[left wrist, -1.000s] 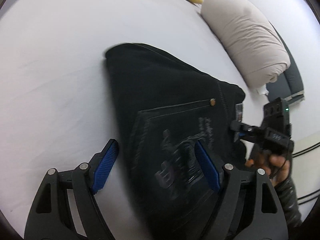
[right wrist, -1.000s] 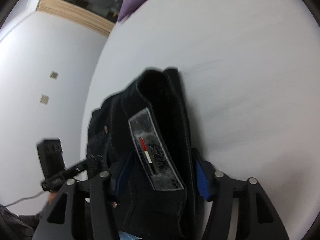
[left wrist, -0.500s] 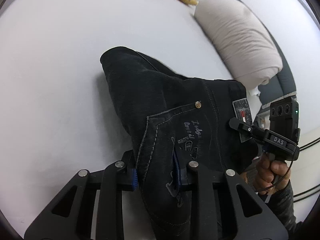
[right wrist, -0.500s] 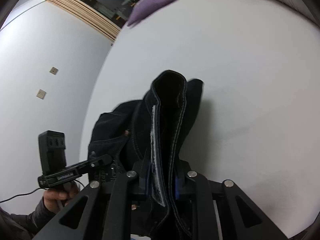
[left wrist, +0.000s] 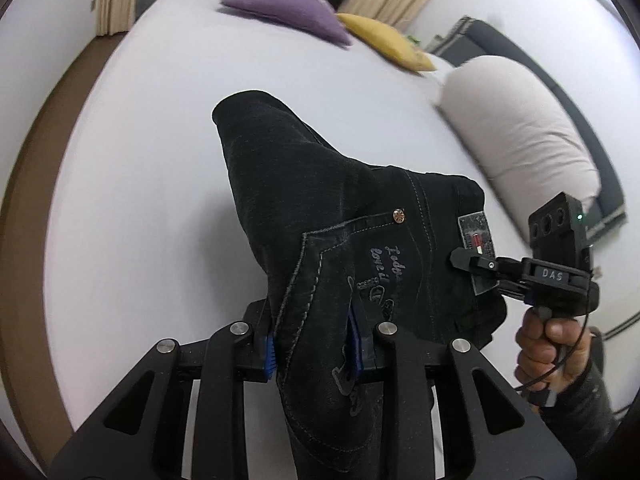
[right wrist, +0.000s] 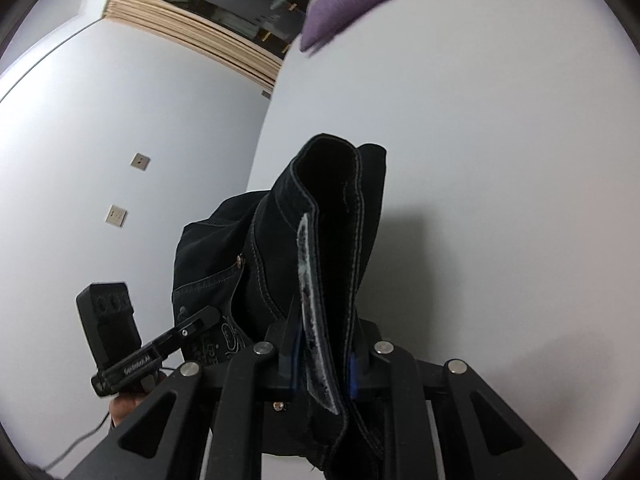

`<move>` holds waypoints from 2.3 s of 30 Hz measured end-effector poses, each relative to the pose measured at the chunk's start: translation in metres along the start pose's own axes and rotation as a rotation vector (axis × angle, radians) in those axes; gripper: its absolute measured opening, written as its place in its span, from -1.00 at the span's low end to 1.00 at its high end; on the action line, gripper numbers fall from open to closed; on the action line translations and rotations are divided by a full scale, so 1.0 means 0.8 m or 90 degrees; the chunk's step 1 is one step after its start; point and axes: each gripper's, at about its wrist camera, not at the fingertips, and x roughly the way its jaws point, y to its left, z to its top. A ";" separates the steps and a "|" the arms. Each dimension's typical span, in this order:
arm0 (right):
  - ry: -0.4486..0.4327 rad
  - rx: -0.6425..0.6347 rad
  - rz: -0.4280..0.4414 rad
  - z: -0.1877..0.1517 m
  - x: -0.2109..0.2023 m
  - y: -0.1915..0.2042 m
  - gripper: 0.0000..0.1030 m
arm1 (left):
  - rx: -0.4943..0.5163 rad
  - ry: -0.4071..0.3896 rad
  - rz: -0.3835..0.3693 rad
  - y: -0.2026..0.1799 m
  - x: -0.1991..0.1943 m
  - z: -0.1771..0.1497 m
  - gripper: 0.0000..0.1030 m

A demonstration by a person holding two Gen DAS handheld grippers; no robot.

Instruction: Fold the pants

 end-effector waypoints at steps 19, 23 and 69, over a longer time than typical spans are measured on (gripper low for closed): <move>-0.127 0.069 0.010 -0.063 -0.038 -0.078 0.01 | -0.002 -0.119 0.143 0.055 -0.033 -0.082 0.35; -0.202 0.027 -0.109 -0.101 -0.095 -0.044 0.39 | 0.050 -0.234 0.234 -0.007 -0.088 -0.108 0.77; -0.286 -0.301 -0.405 -0.293 -0.144 0.201 1.00 | -0.005 -0.197 0.348 -0.119 -0.184 -0.251 1.00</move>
